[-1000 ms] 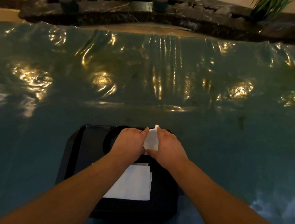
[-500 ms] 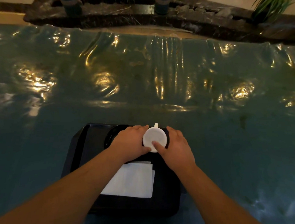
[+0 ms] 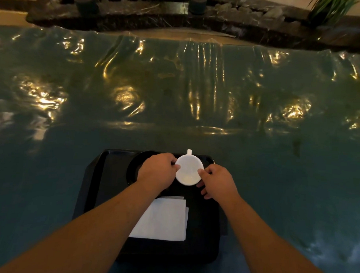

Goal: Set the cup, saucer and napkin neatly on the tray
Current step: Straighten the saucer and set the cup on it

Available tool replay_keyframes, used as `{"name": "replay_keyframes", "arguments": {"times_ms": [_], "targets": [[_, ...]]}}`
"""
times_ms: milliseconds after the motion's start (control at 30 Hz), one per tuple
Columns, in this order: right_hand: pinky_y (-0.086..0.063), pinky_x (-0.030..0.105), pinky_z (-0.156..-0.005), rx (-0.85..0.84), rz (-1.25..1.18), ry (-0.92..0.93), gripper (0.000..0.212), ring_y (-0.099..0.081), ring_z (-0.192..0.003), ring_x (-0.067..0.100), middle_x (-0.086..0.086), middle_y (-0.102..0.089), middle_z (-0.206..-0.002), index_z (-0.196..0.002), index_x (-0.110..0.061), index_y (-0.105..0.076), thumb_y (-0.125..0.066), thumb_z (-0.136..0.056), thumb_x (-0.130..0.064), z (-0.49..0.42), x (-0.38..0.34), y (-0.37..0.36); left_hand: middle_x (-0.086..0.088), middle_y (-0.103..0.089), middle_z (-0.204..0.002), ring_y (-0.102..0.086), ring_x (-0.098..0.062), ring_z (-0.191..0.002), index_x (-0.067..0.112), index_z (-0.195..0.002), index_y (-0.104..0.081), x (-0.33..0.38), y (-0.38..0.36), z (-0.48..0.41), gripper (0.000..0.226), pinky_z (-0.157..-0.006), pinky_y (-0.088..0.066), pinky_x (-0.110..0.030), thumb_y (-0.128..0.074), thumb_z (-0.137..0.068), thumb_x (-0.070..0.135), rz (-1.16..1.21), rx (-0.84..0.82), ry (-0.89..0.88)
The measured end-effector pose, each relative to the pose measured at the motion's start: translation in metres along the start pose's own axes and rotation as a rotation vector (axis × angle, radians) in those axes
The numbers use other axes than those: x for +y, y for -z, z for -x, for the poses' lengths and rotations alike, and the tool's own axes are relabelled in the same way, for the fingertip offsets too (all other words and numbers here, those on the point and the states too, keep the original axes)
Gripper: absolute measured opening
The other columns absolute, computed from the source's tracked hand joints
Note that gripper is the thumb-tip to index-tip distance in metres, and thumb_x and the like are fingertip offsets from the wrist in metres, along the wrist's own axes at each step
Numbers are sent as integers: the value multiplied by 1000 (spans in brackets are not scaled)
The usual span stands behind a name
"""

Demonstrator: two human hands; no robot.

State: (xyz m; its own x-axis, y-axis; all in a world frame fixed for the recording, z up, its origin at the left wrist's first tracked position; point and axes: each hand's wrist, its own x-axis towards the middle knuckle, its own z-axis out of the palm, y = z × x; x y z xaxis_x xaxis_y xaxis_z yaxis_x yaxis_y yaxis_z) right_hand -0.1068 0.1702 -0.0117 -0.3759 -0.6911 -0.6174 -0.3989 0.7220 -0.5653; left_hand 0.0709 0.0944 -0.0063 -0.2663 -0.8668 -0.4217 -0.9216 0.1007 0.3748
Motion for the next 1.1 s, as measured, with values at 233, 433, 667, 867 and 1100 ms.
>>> {"name": "replay_keyframes", "arguments": {"times_ms": [233, 433, 667, 867, 1100], "targets": [[-64, 35, -58, -15, 85, 58, 19, -72, -64, 21, 8, -72, -79, -95, -20, -67, -63, -102, -37, -10, -18, 14, 8, -65, -80, -61, -10, -74, 32, -90, -56, -4, -7, 10, 25, -59, -46, -30, -69, -89, 54, 90, -82, 75], [-65, 40, -62, -5, 153, 13, 35, -72, -65, 22, 7, -72, -80, -86, -21, -65, -59, -100, -52, -16, -23, 15, 7, -61, -79, -58, -9, -73, 29, -93, -54, -2, -4, 10, 34, -59, -43, -28, -70, -86, 59, 31, -96, 40], [-64, 38, -57, 50, 80, 4, 30, -70, -60, 16, -1, -72, -78, -92, -31, -53, -49, -101, -60, 13, 2, -8, 6, -61, -107, -61, -14, -85, 30, -113, -56, -3, 13, 5, 41, -66, -50, -34, -62, -88, 63, 121, 176, -72], [-54, 28, -42, -63, -85, -55, 24, -68, -48, 18, 3, -75, -75, -97, -17, -54, -49, -107, -38, 12, 2, -12, 0, -59, -128, -61, -23, -106, 27, -126, -64, 10, 26, -15, 29, -88, -51, -39, -62, -97, 32, -80, -64, -191], [-60, 33, -47, -83, -98, -49, 21, -73, -56, 20, 7, -75, -77, -97, -16, -62, -59, -104, -36, -9, -8, 11, 1, -58, -109, -60, -19, -90, 26, -110, -67, 9, 21, 0, 26, -77, -50, -36, -69, -91, 43, -28, -35, -73]]}}
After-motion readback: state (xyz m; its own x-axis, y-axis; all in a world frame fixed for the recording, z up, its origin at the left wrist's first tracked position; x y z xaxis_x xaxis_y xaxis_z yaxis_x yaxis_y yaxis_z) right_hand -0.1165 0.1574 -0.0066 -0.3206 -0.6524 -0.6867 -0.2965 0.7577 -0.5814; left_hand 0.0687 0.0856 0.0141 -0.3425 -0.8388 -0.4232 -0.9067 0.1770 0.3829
